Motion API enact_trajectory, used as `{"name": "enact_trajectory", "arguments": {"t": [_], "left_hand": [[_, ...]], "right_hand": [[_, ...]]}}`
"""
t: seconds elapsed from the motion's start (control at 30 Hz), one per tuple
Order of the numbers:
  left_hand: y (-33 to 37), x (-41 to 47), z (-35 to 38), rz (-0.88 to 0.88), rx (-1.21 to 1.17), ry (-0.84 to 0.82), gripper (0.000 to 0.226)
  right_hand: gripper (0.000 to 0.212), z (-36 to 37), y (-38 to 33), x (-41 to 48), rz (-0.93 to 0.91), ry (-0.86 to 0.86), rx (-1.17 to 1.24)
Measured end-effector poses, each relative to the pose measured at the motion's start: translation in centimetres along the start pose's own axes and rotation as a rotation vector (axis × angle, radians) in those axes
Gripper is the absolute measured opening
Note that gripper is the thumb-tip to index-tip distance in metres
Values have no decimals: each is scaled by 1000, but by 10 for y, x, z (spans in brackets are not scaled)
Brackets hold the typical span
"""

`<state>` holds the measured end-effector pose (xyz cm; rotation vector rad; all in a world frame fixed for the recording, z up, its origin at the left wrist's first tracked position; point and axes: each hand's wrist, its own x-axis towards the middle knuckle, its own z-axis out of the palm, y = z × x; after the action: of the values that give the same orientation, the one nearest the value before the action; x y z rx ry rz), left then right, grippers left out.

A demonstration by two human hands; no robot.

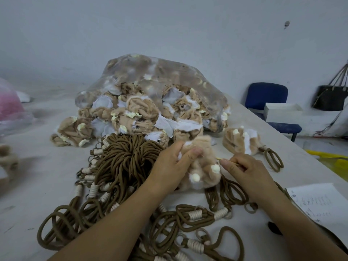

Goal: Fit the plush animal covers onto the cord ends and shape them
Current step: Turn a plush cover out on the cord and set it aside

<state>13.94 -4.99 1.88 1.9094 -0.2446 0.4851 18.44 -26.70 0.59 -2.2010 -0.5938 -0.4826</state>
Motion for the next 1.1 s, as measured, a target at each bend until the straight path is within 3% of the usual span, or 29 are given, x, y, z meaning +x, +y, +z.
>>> {"name": "enact_trajectory", "arguments": {"t": [0.27,0.4,0.6,0.77,0.83,1.1], "left_hand": [[5,-4,5,-45,-82,-179,46],[5,-7,10,-92,-153,-200,29],[6,-3,15,-56,-16,-60,25],[6,-7,10,-69,-20,52,54],[7,-8,9,-34,-24,72,50],[4,-4,7,7,-57,126,22]], "right_hand": [[50,2,-4,1,-10,-26,27],[49,5,-11,-1,58,-50,61],[46,22,-20,-7,272,-37,48],[55,22,-25,-7,332,-26,15],[64,18,-21,-7,329,-2,-30],[61,1,-7,-4,156,15,-32]]}}
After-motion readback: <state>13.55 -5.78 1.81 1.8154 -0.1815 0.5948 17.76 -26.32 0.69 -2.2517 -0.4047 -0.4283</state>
